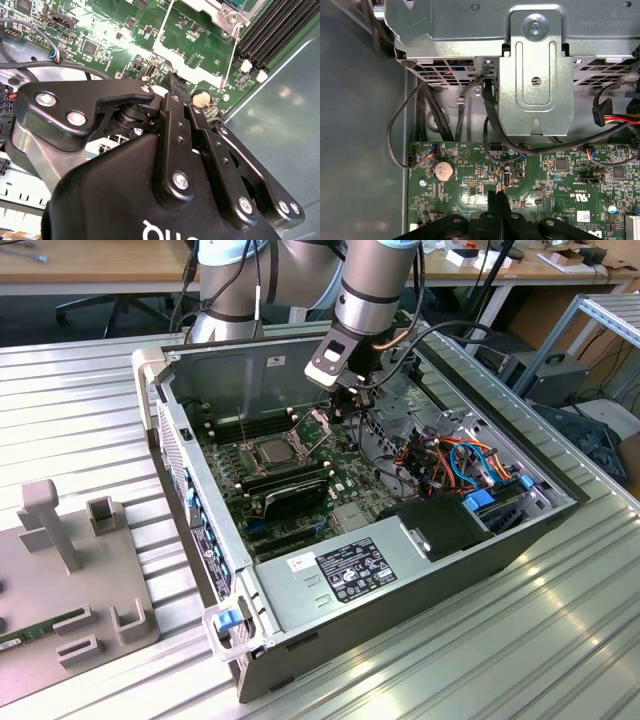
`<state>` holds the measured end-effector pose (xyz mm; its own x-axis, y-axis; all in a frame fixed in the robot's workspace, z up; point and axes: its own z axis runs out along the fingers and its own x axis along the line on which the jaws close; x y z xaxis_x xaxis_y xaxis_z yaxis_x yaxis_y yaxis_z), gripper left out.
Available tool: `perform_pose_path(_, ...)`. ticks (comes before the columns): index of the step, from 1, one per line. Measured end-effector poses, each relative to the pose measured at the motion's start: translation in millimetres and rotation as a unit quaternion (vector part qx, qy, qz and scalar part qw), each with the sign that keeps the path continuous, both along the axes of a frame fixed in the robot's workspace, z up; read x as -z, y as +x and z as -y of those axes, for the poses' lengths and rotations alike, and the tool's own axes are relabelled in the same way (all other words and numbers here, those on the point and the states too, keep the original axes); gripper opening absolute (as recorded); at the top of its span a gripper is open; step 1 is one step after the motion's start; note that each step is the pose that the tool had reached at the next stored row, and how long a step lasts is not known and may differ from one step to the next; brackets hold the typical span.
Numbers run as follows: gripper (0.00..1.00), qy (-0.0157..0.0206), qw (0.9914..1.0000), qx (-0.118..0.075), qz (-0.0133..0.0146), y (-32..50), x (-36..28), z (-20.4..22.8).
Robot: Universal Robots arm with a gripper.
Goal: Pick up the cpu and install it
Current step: 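Close the cpu cover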
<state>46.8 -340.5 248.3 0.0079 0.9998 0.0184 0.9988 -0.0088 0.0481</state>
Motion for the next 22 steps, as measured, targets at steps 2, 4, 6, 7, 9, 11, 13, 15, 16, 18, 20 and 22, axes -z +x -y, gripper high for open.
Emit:
perform_pose_path(2, 0.11, 0.0, 1.0, 0.0, 0.0, 0.0, 0.0, 0.0)
perform_pose_path(4, 0.11, 0.0, 1.0, 0.0, 0.0, 0.0, 0.0, 0.0)
perform_pose_path(6, 0.11, 0.0, 1.0, 0.0, 0.0, -0.1, 0.0, 0.0)
perform_pose_path(7, 0.11, 0.0, 1.0, 0.0, 0.0, -0.2, 0.0, 0.0)
perform_pose_path(9, 0.11, 0.0, 1.0, 0.0, 0.0, -1.7, 0.0, 0.0)
perform_pose_path(11, 0.11, 0.0, 1.0, 0.0, 0.0, -1.8, 0.0, 0.0)
perform_pose_path(13, 0.11, 0.0, 1.0, 0.0, 0.0, -1.8, 0.0, 0.0)
perform_pose_path(15, 0.11, 0.0, 1.0, 0.0, 0.0, -2.1, 0.0, 0.0)
perform_pose_path(16, 0.11, 0.0, 1.0, 0.0, 0.0, -2.4, 0.0, 0.0)
perform_pose_path(18, 0.11, 0.0, 1.0, 0.0, 0.0, -3.0, 0.0, 0.0)
perform_pose_path(20, 0.11, 0.0, 1.0, 0.0, 0.0, -3.3, 0.0, 0.0)
perform_pose_path(22, 0.11, 0.0, 1.0, 0.0, 0.0, -3.6, 0.0, 0.0)
